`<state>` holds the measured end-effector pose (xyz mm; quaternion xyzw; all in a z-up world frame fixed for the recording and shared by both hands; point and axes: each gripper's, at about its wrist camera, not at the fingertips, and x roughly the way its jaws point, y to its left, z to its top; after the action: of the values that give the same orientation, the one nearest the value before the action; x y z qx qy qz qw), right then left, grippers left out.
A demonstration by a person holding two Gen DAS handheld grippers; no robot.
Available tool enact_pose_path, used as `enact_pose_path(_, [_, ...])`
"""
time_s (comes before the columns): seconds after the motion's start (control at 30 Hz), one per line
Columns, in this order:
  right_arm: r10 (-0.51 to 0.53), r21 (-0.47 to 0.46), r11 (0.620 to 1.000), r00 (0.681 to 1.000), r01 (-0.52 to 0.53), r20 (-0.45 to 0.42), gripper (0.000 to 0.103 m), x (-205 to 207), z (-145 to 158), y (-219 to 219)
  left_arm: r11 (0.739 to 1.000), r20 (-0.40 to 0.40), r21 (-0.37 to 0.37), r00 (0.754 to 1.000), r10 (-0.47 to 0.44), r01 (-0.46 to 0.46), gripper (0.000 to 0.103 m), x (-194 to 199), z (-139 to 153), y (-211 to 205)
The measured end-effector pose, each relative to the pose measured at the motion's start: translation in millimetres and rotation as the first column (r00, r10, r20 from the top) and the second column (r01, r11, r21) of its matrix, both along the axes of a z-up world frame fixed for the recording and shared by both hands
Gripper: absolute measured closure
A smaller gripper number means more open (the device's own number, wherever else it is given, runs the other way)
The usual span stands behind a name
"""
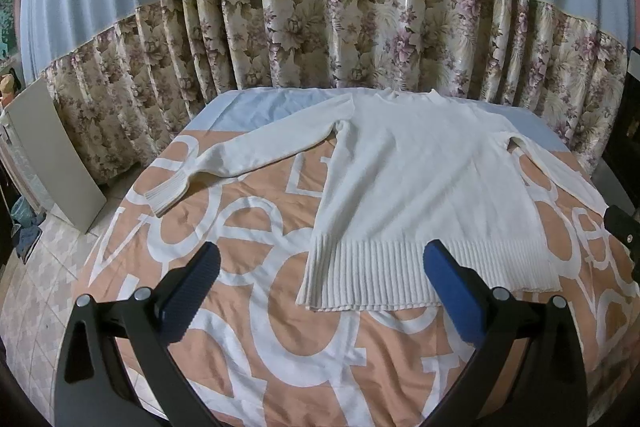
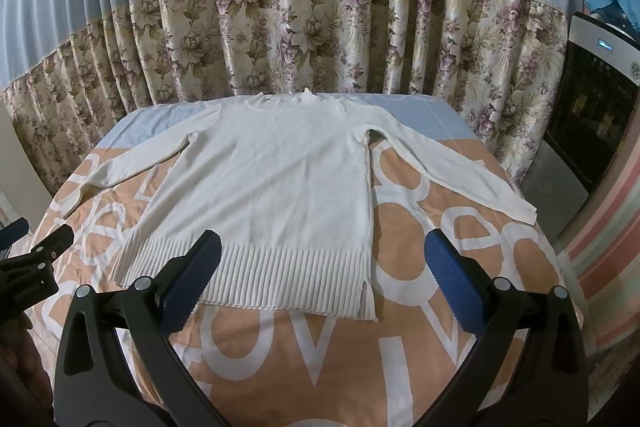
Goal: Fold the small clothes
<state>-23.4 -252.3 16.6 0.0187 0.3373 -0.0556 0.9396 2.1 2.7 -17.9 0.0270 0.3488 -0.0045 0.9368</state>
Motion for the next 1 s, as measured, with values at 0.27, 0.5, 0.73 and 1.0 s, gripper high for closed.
enact_pose_path(0.27, [-0.004, -0.008, 1.0, 1.0, 0.004, 0.017, 0.003, -2.1, 0.4, -1.3, 1.0, 0.006, 0.006, 1.0, 0.003, -0.003, 0.001, -0.9, 4.7, 1.4])
enact_pose_path(0.5, [-0.003, 0.003, 1.0, 1.0, 0.003, 0.004, 0.003, -2.9, -2.7, -2.5, 1.0, 0.001, 0.013, 1.0, 0.003, -0.003, 0.001, 0.4, 7.7, -1.4])
enact_pose_path(0.73, [-0.004, -0.002, 1.0, 1.0, 0.004, 0.009, 0.003, -3.7, 0.1, -1.8, 1.0, 0.002, 0.018, 1.0, 0.006, -0.006, 0.001, -0.4, 6.9, -0.9])
enact_pose_path(1.0, [0.003, 0.001, 1.0, 1.0, -0.003, 0.001, 0.003, -3.3, -0.6, -0.6, 1.0, -0.001, 0.018, 1.0, 0.004, -0.004, 0.001, 0.7, 5.1, -1.4])
